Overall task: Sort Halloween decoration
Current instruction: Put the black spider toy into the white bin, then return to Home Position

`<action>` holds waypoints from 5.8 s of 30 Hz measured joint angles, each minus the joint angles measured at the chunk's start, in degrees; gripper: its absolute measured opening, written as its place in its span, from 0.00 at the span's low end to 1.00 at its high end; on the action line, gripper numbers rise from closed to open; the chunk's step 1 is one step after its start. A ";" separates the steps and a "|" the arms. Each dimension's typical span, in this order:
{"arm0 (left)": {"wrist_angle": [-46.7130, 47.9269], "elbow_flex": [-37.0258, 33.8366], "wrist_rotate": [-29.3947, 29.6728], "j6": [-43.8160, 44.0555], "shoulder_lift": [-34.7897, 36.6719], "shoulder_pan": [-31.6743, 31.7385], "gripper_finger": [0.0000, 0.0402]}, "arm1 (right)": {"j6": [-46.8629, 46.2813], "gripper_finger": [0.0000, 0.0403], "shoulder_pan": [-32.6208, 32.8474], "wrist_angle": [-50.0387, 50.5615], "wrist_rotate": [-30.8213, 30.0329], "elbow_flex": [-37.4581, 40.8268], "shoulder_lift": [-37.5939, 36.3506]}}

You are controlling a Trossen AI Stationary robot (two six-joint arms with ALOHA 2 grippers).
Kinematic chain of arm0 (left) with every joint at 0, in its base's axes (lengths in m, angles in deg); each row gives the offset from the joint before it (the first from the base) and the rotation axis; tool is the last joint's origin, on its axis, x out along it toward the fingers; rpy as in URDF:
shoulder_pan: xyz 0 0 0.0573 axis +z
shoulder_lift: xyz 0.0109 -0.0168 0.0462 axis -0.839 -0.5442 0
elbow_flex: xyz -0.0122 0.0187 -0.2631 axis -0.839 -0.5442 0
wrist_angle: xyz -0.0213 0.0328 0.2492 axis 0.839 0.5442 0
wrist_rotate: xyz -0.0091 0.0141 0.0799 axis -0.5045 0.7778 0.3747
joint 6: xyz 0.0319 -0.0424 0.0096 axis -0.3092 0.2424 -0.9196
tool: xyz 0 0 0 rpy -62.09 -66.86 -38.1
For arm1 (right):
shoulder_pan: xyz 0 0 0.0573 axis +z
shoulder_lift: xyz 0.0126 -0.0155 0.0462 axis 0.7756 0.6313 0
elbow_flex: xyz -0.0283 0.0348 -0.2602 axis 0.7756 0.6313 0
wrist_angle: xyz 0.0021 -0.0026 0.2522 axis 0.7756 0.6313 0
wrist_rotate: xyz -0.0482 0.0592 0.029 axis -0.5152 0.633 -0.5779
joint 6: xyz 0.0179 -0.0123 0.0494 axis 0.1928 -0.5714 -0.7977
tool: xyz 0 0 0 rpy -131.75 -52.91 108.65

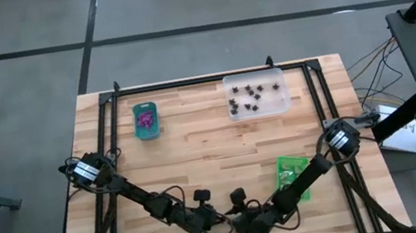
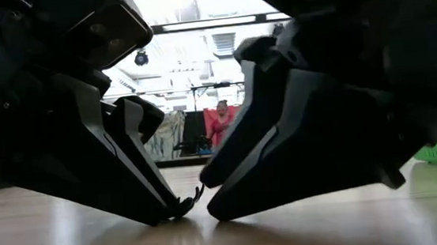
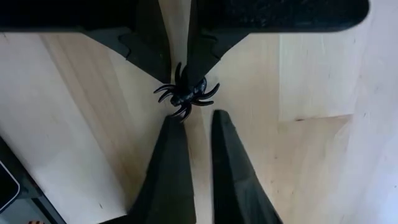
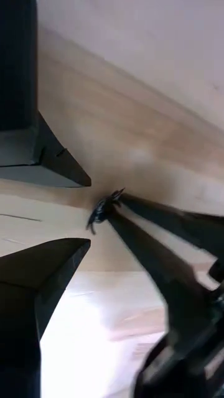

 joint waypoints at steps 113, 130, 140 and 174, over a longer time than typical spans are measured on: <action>38.23 -2.99 10.17 -11.23 39.92 -1.51 0.09 | -12.10 0.29 -79.59 61.00 19.55 -3.71 -22.26; 17.69 -30.75 11.08 -18.28 69.92 8.00 0.09 | 1.75 0.23 -54.52 19.63 34.27 27.29 -57.66; 16.88 -37.61 -1.52 -22.43 86.42 21.76 0.09 | 1.71 0.17 -52.00 10.08 36.61 46.62 -78.00; 13.80 -52.14 19.27 -2.82 107.97 22.95 0.09 | 6.88 0.16 -51.91 8.73 40.94 69.69 -115.58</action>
